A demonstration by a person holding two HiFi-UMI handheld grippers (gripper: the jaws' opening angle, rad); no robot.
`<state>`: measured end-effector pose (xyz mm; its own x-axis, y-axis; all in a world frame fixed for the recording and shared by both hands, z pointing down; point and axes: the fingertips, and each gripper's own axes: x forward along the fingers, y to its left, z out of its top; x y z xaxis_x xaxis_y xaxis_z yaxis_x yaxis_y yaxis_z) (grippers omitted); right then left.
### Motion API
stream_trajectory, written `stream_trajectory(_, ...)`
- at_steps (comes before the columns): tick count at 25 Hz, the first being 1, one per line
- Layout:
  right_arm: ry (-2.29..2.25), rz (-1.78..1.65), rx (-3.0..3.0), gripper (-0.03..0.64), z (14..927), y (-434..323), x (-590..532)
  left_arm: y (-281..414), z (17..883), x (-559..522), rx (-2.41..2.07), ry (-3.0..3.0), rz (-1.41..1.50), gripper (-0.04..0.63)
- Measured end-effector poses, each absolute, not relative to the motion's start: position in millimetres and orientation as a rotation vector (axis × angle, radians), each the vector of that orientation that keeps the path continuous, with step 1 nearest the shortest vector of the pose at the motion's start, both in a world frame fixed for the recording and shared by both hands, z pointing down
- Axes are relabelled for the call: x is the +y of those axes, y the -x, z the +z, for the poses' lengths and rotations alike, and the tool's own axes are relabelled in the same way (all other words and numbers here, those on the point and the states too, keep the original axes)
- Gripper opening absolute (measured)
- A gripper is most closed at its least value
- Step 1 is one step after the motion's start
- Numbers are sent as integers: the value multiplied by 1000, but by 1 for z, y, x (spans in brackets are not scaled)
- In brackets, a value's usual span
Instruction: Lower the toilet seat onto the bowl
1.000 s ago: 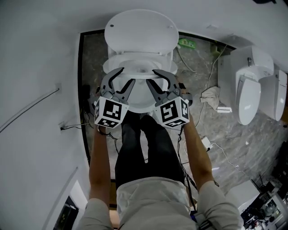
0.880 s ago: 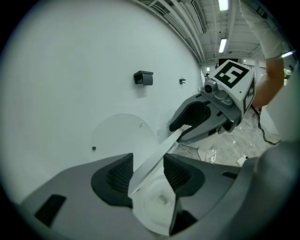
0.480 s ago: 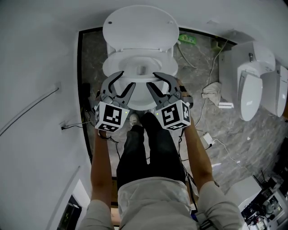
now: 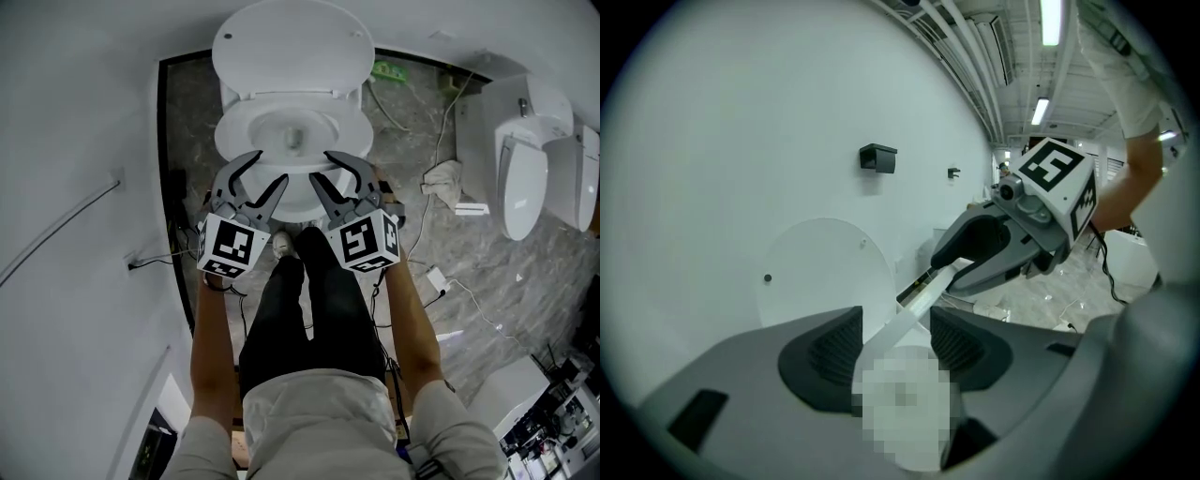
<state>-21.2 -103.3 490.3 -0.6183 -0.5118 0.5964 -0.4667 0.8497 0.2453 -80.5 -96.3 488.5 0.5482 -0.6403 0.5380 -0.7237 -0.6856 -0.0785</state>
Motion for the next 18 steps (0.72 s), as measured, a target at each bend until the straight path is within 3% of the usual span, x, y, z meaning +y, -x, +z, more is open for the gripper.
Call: stream_trajectory(18, -747, -64, -2294, 175, 508, 17, -75, 82, 491, -65, -1136, -2632, 688, 225)
